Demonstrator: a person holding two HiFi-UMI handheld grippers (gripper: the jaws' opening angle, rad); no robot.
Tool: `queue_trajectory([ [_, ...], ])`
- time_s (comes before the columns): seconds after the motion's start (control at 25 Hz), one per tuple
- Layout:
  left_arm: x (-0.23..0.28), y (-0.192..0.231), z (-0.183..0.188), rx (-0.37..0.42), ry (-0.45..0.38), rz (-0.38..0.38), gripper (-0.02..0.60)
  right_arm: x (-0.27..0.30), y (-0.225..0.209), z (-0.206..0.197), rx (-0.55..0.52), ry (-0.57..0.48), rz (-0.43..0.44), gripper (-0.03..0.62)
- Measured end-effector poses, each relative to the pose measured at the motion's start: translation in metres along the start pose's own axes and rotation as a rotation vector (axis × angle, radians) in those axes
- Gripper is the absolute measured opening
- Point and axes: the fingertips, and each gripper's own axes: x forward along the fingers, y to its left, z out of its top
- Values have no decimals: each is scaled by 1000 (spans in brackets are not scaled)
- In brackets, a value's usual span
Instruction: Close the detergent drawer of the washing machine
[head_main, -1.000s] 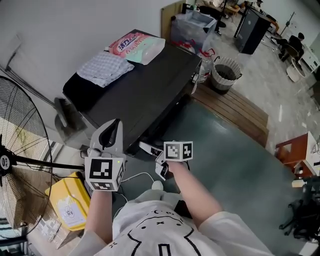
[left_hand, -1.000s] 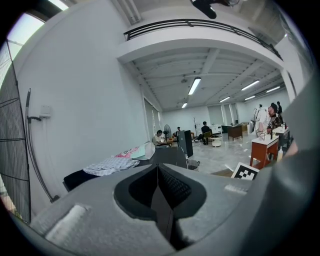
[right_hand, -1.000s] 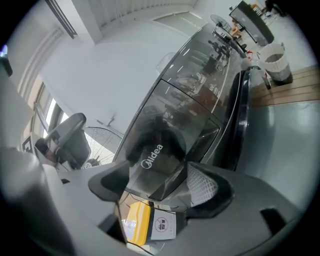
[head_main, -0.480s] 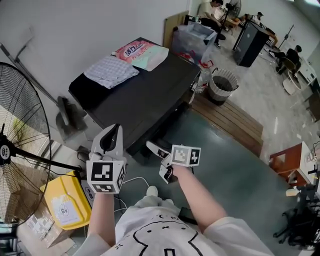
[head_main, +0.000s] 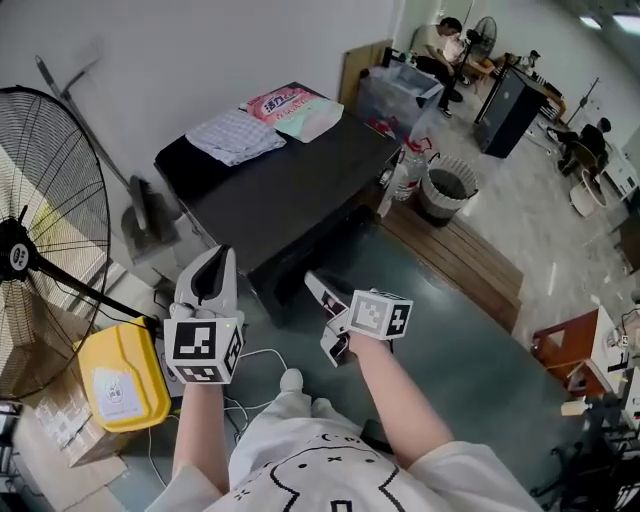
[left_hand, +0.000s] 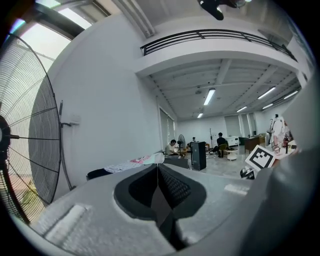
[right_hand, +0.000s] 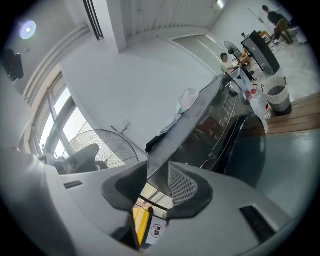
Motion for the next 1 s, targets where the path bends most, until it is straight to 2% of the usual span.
queue_trajectory([
  [0.16,-22,-11,7,-4,-14,25,17,-23,18,-1,-98,11,17,0],
  [0.56,-60,-48,14,15,-29,33,17,-76,89,17,-409,-43,74,-2],
  [0.8,-68,-61,24,25,-42,0,17,-101,127,43,-631,-150,50,-2],
  [1.0,-68,-61,37,51,-63,-17,17,-115,146,61,-766,-205,-4,-3],
])
